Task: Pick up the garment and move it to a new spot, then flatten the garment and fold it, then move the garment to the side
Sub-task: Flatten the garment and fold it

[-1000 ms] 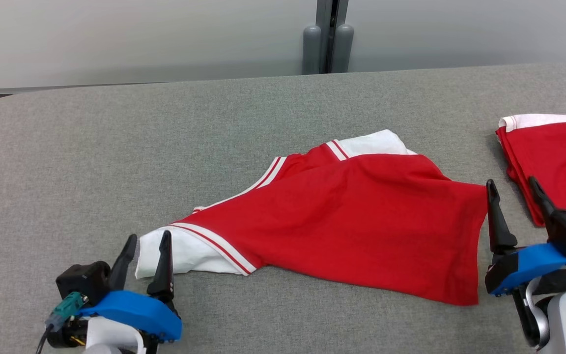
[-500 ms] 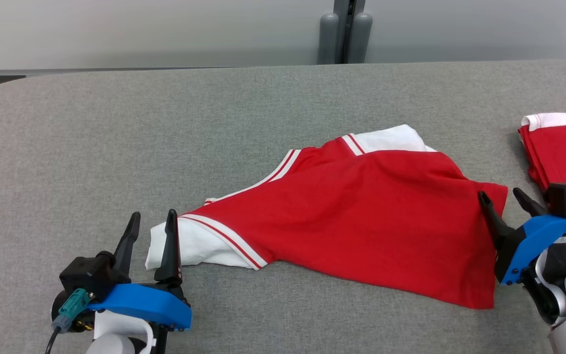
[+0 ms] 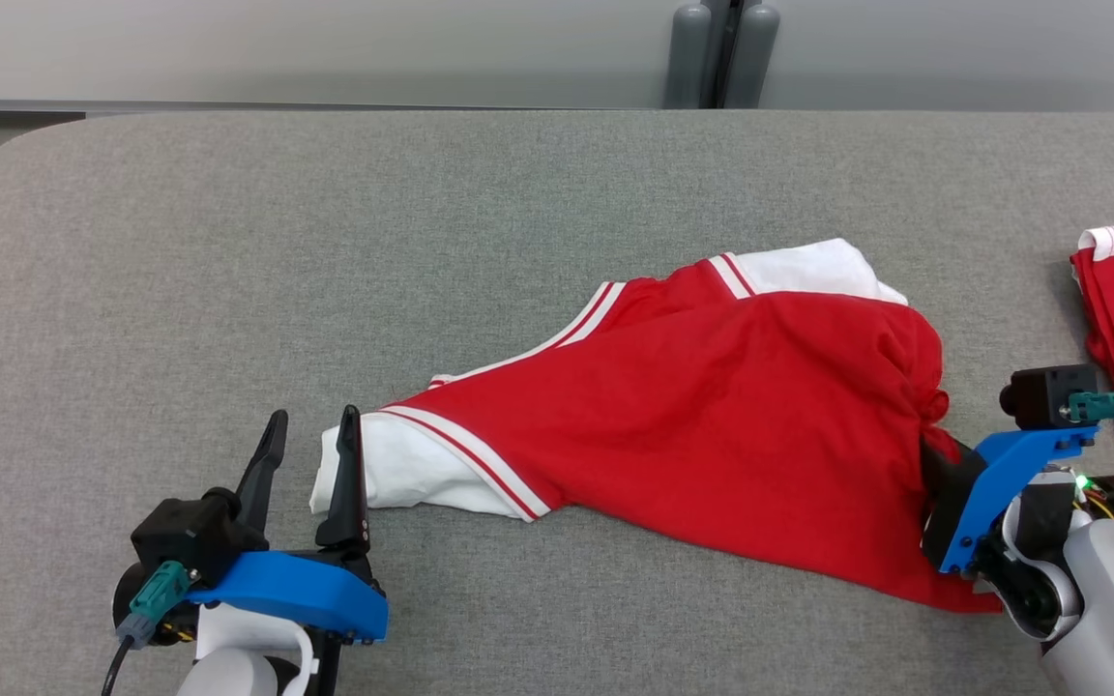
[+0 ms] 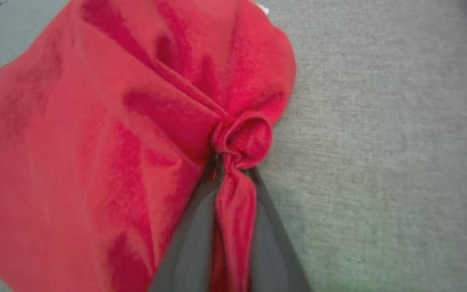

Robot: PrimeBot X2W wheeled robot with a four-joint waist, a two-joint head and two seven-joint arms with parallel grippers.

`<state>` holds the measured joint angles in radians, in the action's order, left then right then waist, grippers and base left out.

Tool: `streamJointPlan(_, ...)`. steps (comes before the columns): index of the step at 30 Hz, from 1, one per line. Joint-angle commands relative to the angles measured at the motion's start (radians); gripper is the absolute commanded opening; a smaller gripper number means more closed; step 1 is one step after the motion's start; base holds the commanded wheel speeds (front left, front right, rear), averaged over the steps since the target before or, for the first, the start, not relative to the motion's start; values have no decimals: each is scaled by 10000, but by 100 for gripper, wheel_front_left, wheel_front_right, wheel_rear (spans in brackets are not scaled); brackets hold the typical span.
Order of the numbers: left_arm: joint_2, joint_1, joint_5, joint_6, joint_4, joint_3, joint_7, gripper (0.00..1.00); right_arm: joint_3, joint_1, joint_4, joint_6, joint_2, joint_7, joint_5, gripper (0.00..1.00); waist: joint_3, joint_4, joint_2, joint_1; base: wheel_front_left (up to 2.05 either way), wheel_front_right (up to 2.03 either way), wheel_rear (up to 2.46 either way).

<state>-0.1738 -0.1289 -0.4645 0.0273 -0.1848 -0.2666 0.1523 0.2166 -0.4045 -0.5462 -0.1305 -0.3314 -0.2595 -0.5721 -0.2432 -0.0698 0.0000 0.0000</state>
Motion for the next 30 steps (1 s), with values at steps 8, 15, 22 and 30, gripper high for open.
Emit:
streamJointPlan(8, -15, -137, 15, 70, -94, -24, 119, 100, 643, -860, 121, -4, -266, 1417, -237, 0, 155, 74, 0, 0, 0, 0, 0)
streamJointPlan(15, 57, 50, -74, 94, -187, -66, 284, 100, 716, -1327, 1762, -3, -716, 2308, -145, 0, 496, 142, 0, 0, 0, 0, 0)
streamJointPlan(22, 126, 220, -155, 161, -260, -103, 441, 100, 340, -642, 4427, -3, -744, 2201, 262, 0, 859, 212, 0, 0, 0, 0, 0)
streamJointPlan(30, 113, 189, -181, 161, -153, -130, 516, 100, -182, -241, 5861, -3, -452, 1078, 1079, 0, 693, 230, 0, 0, 0, 0, 0)
